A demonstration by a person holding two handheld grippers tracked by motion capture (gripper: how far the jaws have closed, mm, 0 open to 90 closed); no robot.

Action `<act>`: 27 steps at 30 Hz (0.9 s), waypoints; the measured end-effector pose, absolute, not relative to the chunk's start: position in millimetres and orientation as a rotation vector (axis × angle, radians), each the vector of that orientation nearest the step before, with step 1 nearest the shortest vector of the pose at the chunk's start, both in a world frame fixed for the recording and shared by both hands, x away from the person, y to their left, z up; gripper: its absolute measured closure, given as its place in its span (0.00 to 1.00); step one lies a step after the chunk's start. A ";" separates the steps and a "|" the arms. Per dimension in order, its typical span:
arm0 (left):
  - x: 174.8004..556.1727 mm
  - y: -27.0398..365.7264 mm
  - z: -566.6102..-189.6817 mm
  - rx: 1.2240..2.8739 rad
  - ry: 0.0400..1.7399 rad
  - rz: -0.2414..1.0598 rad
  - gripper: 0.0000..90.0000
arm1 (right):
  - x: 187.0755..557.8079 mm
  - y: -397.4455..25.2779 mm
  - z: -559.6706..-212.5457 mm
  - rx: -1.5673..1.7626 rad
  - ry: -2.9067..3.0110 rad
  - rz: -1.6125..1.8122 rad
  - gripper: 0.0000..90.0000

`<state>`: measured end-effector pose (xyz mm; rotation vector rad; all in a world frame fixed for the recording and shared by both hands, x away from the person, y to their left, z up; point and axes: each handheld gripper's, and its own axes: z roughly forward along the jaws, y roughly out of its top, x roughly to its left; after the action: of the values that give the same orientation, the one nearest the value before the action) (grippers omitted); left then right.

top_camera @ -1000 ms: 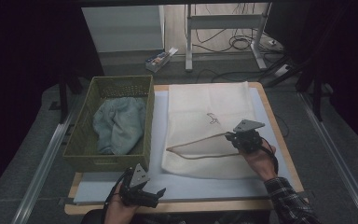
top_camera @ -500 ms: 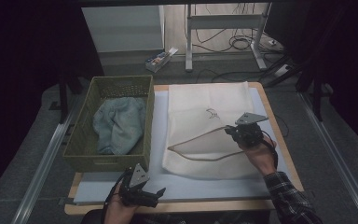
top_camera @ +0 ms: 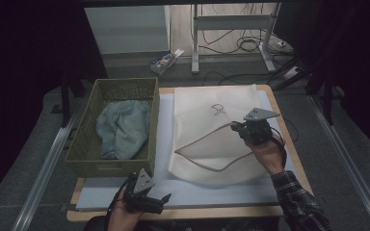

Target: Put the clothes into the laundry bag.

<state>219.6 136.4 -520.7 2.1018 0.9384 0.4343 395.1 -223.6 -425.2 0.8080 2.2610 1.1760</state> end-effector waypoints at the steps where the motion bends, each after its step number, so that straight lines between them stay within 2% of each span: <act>1: 219.6 136.5 -520.7 2.102 0.939 0.434 0.04 | 395.6 -223.2 -423.1 0.806 2.258 1.180 0.94; 27: 219.5 136.8 -520.5 2.096 0.943 0.441 0.04 | 409.8 -212.2 -386.1 0.833 2.196 1.305 0.94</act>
<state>219.5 136.8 -520.5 2.0963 0.9425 0.4406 409.8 -212.2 -386.1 0.8327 2.1964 1.3053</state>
